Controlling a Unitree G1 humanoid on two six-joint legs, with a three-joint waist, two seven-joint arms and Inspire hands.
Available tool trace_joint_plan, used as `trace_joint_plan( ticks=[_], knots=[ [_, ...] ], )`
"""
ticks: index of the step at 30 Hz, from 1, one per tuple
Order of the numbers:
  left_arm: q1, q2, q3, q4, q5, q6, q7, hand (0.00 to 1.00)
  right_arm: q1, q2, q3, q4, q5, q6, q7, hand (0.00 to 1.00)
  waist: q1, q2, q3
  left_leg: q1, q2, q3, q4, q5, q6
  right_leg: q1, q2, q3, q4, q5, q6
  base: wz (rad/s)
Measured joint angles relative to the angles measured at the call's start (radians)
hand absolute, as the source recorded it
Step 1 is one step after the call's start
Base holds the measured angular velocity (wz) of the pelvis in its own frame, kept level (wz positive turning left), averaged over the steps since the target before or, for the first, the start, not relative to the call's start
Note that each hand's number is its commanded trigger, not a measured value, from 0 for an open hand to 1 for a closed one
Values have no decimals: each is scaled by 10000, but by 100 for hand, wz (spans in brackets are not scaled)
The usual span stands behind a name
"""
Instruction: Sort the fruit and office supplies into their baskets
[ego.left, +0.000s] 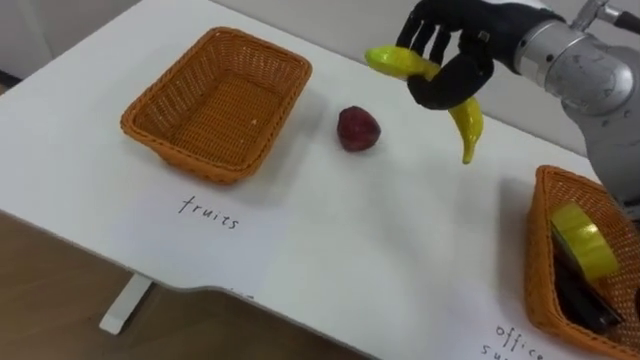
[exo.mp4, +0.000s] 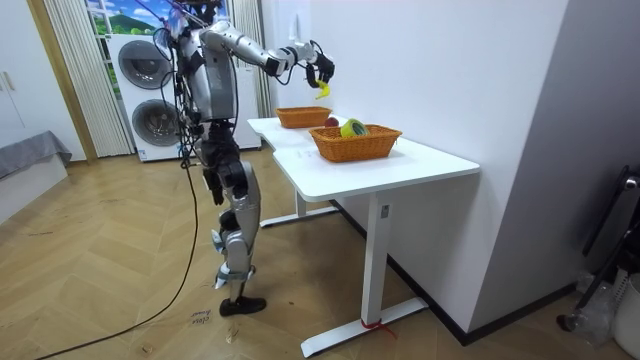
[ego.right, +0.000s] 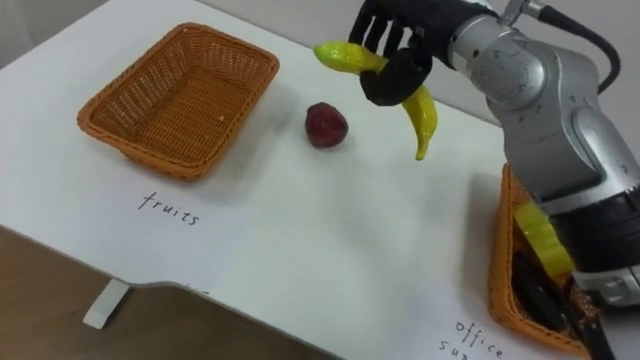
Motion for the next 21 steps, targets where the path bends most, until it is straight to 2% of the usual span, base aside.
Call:
trace_joint_plan(
  ticks=[1, 3, 4, 7, 8, 12, 13, 16, 21],
  knots=[
    [1, -5, 0, 8, 37, -13, -8, 0, 1, 32, 63, 62, 1, 6, 1, 100, 125, 16, 45, 54, 1, -43, 16, 2, 1, 67, -5, -97, -5, -5, 9, 18],
    [1, 19, 28, 7, 112, -58, -49, 0, 1, 42, 214, 40, -82, 4, 0, 100, 174, -46, 47, 54, -2, -213, 11, 3, 2, 150, -40, -315, 1, -44, 66, 28],
    [1, 46, 33, -20, 108, -72, -110, 0, 0, 43, 268, 40, -53, 6, 7, 100, 365, -92, 69, 56, -6, -255, 2, 3, 3, 152, -46, -348, -2, -53, 79, 19],
    [94, 54, 0, -76, 79, -74, -154, 0, -11, 64, 694, 43, -64, 61, 35, 100, 529, -103, 109, 107, -134, -573, 13, 6, 11, 312, -70, -321, -4, -82, 122, 26],
    [131, 43, -3, -83, 9, -80, -162, 0, -15, 129, 822, 42, -67, 112, 111, 100, 649, -116, 108, 130, -148, -647, 9, 3, 16, 355, -101, -252, -3, -136, 191, 27],
    [294, 15, 11, -99, -16, -146, -218, 0, -21, 459, 872, 87, -33, 136, 202, 100, 1006, -120, 132, 140, -170, -744, -1, 4, 20, 406, -104, -230, -18, -149, 199, 8],
    [357, 17, 23, -117, -19, -146, -230, 0, -34, 459, 977, 132, 26, 159, 188, 100, 1186, -120, 136, 159, -169, -753, -4, 4, 20, 427, -104, -243, -18, -149, 199, 4],
    [532, 19, 90, -303, -12, -146, -232, 0, -54, 460, 1226, 178, 186, 167, 180, 100, 1391, -142, 140, 163, -177, -837, -9, 5, 20, 468, -106, -367, -13, -150, 200, 8],
    [767, 35, 348, -466, 104, -146, -275, 0, -214, 460, 1383, 497, 179, 144, 6, 100, 1597, -222, 169, 117, -206, -1018, -1, 7, 16, 521, -106, -602, -14, -152, 203, 10]
  ],
)
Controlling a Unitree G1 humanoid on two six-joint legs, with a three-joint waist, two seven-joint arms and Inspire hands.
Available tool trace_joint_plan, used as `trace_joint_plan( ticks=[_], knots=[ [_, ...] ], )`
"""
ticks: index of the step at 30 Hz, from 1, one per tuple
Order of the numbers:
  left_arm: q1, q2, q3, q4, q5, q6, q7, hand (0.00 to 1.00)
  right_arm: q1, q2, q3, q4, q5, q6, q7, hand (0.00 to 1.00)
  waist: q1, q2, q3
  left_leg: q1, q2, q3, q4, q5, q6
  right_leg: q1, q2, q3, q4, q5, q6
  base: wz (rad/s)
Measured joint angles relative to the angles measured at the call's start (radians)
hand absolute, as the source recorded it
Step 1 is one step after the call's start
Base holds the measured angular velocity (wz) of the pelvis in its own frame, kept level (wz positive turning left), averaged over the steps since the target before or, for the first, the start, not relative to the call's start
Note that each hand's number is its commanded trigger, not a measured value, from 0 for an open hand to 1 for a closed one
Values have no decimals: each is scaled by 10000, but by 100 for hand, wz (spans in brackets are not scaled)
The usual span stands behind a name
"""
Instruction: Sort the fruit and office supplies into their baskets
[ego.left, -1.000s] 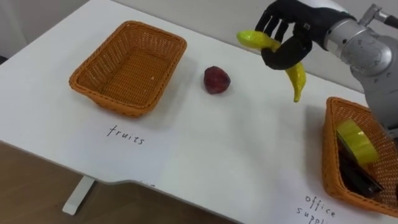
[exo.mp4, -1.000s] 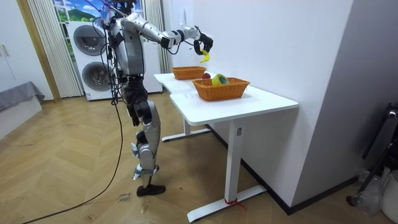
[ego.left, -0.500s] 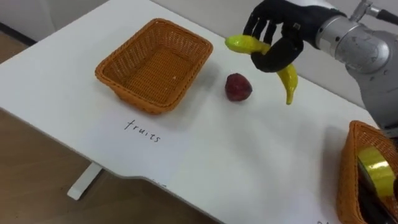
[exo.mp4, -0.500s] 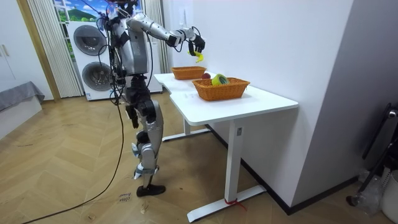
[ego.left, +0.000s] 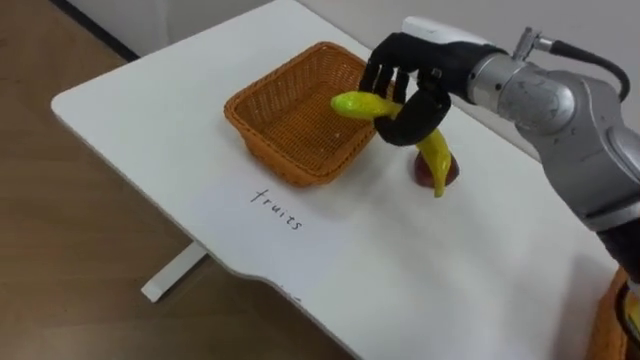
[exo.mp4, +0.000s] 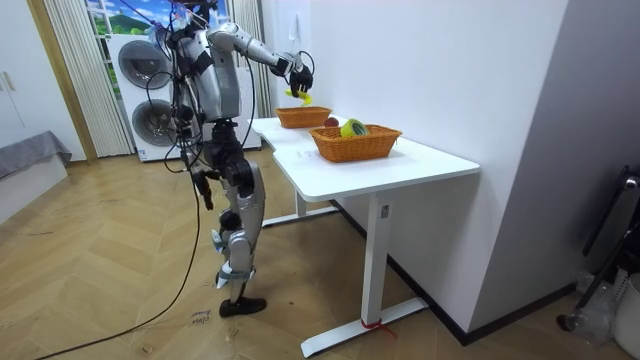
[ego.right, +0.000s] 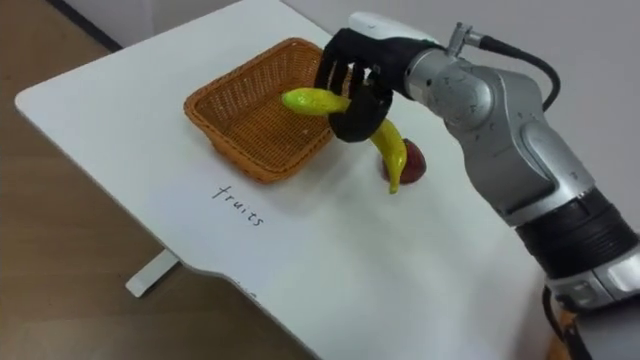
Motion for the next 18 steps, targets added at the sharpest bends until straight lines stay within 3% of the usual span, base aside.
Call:
trace_joint_plan(
  ticks=[2, 7, 9, 18],
  knots=[
    [59, 16, 21, 5, -23, 1, -85, 0, -8, 51, 20, 1, -101, 1, -88, 100, 110, -18, 8, -12, -36, -14, 1, 1, -1, 1, -8, -31, 5, -3, 3, 5],
    [140, 94, 43, 20, -93, 5, -199, 0, -76, 887, 54, 92, -323, 9, -561, 100, 218, -150, 38, -79, -146, -327, 152, 7, 8, 101, -95, -433, 0, -109, 47, 17],
    [145, 97, 48, 10, -97, 6, -322, 0, -77, 1036, 56, 196, -333, -3, -650, 100, 392, -156, 43, -86, -172, -441, 171, 6, 8, 125, -100, -484, 5, -110, 48, 23],
    [322, -38, 217, -7, 3, 10, -308, 0, -128, 1064, 59, 286, -1021, -204, -1058, 100, 653, -167, 52, -295, -462, -998, 341, 19, 32, 132, -225, -575, 18, -253, 173, 19]
  ],
)
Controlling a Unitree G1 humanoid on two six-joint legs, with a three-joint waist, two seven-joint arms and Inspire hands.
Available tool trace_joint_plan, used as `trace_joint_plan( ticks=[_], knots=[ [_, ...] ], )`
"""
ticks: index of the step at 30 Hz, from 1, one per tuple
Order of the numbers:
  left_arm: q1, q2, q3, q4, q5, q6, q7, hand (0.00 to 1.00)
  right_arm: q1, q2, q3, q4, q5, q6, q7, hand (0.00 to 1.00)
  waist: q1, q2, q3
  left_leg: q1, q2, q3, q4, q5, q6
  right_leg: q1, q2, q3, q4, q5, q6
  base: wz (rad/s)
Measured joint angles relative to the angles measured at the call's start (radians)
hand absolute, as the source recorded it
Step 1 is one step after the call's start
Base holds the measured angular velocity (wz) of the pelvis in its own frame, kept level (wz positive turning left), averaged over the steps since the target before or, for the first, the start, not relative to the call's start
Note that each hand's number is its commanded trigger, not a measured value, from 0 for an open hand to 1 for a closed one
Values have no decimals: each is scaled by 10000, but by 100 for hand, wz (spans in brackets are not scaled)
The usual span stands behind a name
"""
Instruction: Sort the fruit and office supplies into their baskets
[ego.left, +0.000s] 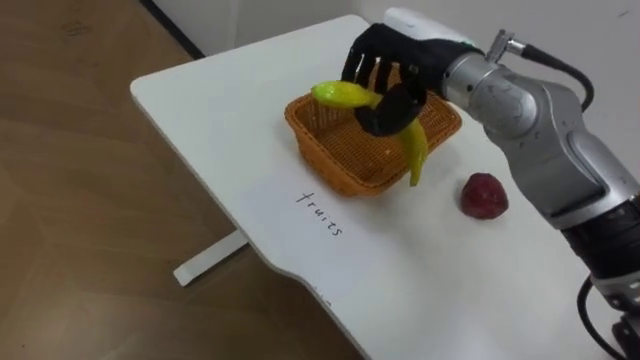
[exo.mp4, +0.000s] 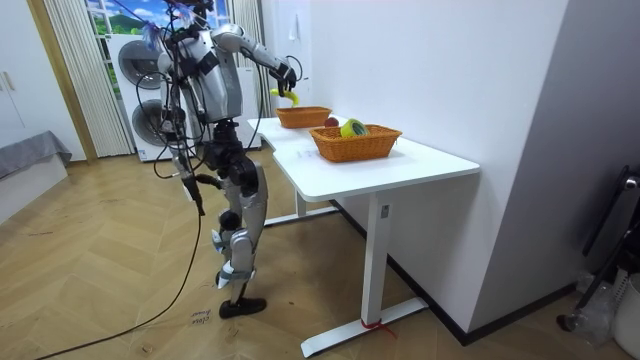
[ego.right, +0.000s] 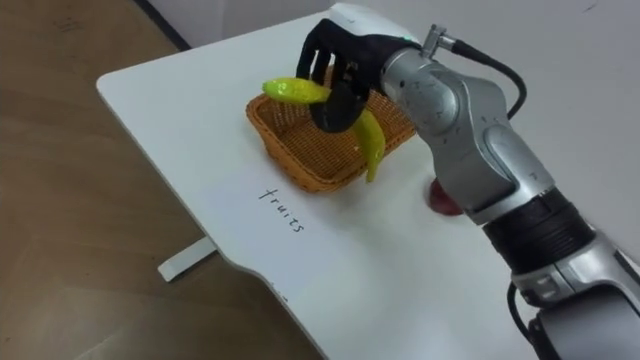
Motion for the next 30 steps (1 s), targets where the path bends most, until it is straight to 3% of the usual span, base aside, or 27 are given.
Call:
trace_joint_plan(
  ticks=[12, 15, 16, 30],
  knots=[
    [219, -37, 28, -56, 449, 275, -34, 0, -9, -1, 0, 293, -1034, -65, -1041, 100, 12, -3, -3, -78, -26, -68, 104, 4, 4, 72, -3, -121, 2, -3, 4, 3],
    [217, -34, 79, -144, 636, 335, -34, 0, -9, -7, -1, 495, -1293, -42, -1278, 44, -9, -3, -4, -118, -30, -68, 152, 2, 1, 69, 0, -144, -1, -3, 4, 0],
    [218, -31, 131, -220, 789, 384, -33, 0, -9, -7, 0, 551, -1293, -12, -1346, 0, -9, -4, -4, -133, -35, -67, 155, 2, 1, 66, 1, -150, -1, -3, 4, 0],
    [232, 43, 26, -456, 1401, 817, 50, 0, -8, -10, 2, 1273, -1281, -51, -1682, 0, -16, 8, -6, -143, -128, -71, 215, 1, 1, 63, -6, -148, -8, -2, 4, 0]
  ],
)
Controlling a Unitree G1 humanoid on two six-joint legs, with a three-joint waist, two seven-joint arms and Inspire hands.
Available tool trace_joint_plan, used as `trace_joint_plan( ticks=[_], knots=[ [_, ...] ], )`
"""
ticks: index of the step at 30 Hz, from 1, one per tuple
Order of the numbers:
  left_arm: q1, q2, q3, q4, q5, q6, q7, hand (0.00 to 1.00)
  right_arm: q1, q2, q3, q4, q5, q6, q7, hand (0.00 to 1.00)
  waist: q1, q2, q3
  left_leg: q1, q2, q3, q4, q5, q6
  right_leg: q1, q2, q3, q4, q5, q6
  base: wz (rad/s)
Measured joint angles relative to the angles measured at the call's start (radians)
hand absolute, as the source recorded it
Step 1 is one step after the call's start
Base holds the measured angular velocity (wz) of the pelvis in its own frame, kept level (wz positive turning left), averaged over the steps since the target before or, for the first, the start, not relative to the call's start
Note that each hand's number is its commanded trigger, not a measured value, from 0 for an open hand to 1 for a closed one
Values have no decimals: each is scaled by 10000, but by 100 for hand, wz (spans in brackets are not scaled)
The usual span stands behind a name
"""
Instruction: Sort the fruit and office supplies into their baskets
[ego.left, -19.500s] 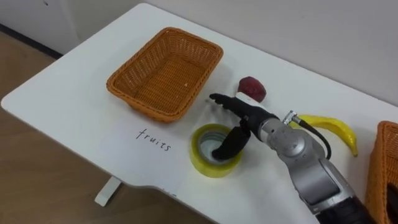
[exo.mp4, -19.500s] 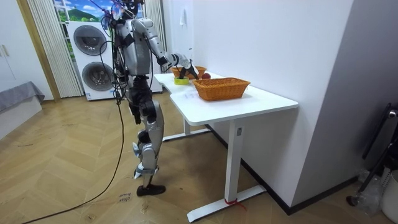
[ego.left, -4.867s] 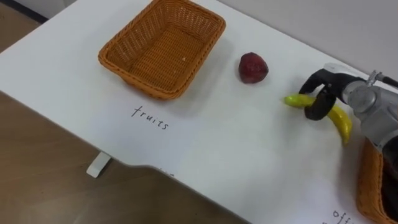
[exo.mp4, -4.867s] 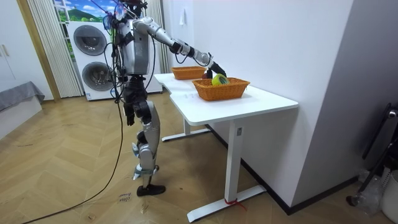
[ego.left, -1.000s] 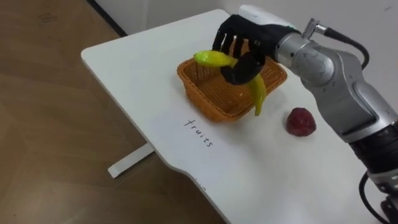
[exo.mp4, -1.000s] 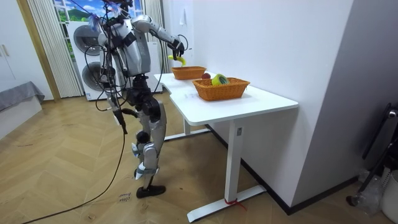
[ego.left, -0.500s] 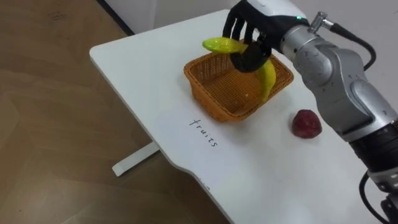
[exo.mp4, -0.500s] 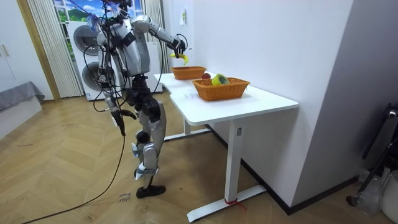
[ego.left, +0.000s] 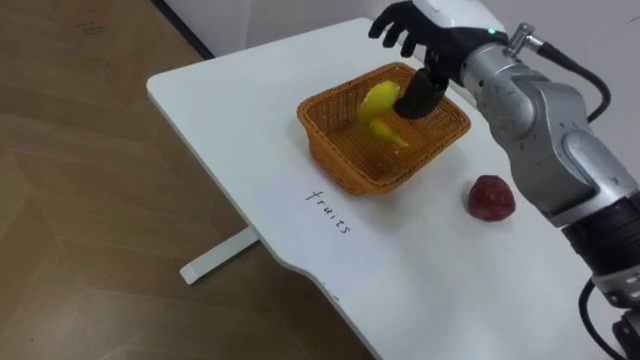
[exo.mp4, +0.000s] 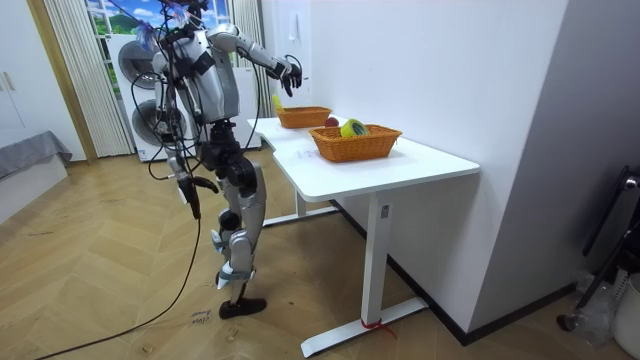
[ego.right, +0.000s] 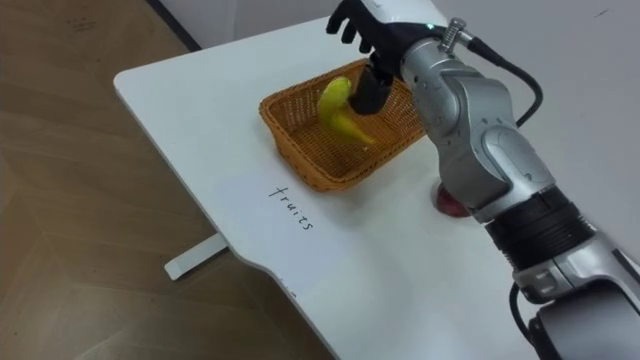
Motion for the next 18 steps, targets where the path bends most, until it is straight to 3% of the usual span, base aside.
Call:
trace_joint_plan(
  ticks=[18],
  knots=[
    [58, 20, 11, -144, 346, -1, 118, 0, 0, -5, -1, 690, 285, -133, -15, 0, -205, 61, -24, -14, 87, 178, -10, 3, 1, -25, 14, 292, -12, 0, -1, -2]
  ],
)
